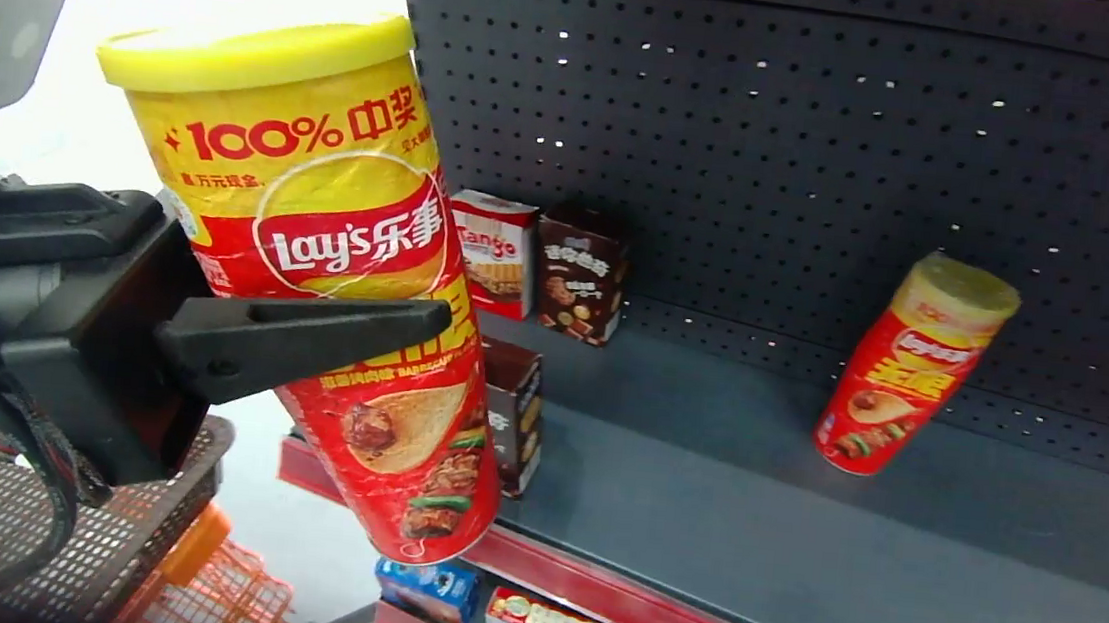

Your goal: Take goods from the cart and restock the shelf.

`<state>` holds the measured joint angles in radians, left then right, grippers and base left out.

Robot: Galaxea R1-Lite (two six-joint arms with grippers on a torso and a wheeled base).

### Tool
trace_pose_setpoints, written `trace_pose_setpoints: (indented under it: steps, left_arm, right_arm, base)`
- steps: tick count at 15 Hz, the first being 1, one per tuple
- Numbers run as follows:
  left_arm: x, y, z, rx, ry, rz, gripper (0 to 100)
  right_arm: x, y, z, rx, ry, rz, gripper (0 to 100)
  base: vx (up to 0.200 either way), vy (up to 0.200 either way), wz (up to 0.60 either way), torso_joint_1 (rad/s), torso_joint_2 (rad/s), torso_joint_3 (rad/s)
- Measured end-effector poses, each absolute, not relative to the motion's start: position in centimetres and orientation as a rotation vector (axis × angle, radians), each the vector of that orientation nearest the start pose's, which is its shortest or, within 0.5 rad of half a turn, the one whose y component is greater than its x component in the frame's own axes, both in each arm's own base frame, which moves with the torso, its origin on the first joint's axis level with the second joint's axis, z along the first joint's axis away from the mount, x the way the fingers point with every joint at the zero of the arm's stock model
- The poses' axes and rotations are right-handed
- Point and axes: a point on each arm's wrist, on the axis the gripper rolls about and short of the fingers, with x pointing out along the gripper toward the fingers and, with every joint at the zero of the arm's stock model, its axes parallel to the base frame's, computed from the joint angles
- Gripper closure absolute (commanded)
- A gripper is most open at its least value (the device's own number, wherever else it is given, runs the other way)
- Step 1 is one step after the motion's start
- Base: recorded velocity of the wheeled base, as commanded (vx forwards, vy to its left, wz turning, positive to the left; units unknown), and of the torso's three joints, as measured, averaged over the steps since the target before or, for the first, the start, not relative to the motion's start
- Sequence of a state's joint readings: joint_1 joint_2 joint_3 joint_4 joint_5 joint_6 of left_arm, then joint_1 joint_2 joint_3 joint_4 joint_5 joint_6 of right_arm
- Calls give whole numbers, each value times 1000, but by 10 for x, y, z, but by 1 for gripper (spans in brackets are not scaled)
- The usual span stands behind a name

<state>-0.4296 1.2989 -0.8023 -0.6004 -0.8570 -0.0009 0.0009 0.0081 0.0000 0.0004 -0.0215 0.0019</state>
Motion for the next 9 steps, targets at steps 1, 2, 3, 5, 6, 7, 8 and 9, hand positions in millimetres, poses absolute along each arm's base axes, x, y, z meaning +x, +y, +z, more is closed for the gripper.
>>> trace_pose_setpoints:
  steps: [1,2,3,5,6,7,8,9]
  left_arm:
    - [178,-100,282,23,-110,-1286,100]
    - [178,-100,281,22,-106,-1285,100]
    - [178,-100,281,22,-106,-1285,100]
    - [178,-100,281,22,-105,-1283,100]
    - [178,-99,280,20,-97,-1281,100]
    - [179,-99,280,22,-103,-1278,100]
    - [179,-99,280,22,-102,-1276,100]
    - [179,-98,280,22,-103,-1275,100]
  right_arm:
    - [-22,0,76,2,8,-22,0]
    - [-22,0,76,2,8,-22,0]
    - [-22,0,76,2,8,-23,0]
    - [-22,0,76,4,7,-24,0]
    - [-22,0,76,4,8,-22,0]
    - [-22,0,76,3,9,-23,0]
    - [-22,0,76,3,7,-24,0]
    - [-22,0,76,3,8,-23,0]
  base:
    - [0,0,-600,12,2,2]
    - [0,0,-600,2,2,-2]
    - [0,0,0,0,0,0]
    - [0,0,0,0,0,0]
    - [0,0,0,0,0,0]
    - [0,0,0,0,0,0]
    - [0,0,0,0,0,0]
    - [0,0,-600,2,-2,-2]
